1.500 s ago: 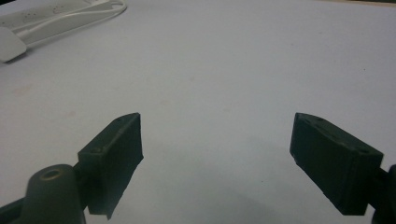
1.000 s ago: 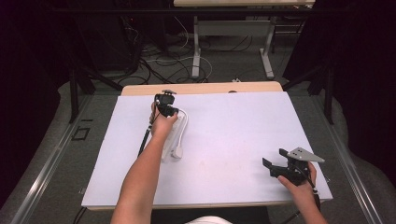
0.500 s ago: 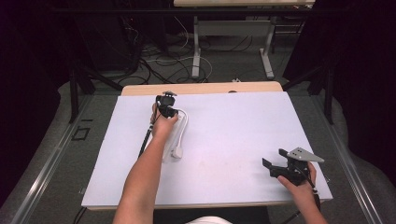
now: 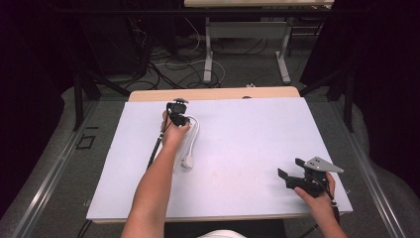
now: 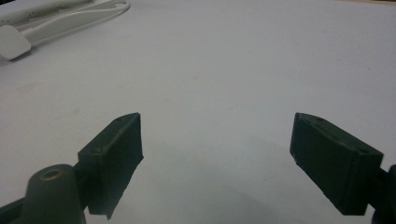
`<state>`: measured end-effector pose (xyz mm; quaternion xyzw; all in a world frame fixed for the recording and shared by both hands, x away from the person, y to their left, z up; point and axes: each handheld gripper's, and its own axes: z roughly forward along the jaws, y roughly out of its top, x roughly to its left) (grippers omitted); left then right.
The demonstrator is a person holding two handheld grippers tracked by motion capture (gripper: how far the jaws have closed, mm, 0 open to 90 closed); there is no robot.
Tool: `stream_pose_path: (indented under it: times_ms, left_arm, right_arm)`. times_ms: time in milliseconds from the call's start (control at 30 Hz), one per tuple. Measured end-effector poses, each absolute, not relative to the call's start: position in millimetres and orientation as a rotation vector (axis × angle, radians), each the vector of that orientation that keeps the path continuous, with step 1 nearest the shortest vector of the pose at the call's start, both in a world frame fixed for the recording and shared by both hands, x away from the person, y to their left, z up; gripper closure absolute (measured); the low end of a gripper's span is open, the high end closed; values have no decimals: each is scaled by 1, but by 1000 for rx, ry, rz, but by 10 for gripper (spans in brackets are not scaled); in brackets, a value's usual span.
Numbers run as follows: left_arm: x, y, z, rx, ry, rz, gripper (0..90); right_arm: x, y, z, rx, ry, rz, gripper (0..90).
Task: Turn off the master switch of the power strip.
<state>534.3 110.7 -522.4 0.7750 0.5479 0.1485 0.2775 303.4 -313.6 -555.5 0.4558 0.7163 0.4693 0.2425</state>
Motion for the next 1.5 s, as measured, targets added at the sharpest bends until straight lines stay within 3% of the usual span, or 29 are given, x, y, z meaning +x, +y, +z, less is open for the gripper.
stream_pose_path:
  times_ms: [233, 1300, 1500]
  left_arm:
    - [533, 107, -522, 2131, 1449, 446, 900]
    - [533, 111, -519, 2047, 1485, 400, 899]
    - [532, 114, -515, 2047, 1477, 419, 806]
  right_arm:
    - [302, -314, -554, 1249, 1937, 1307, 166]
    - [304, -314, -555, 1259, 1947, 1298, 167]
    - [303, -314, -555, 1257, 1947, 1297, 166]
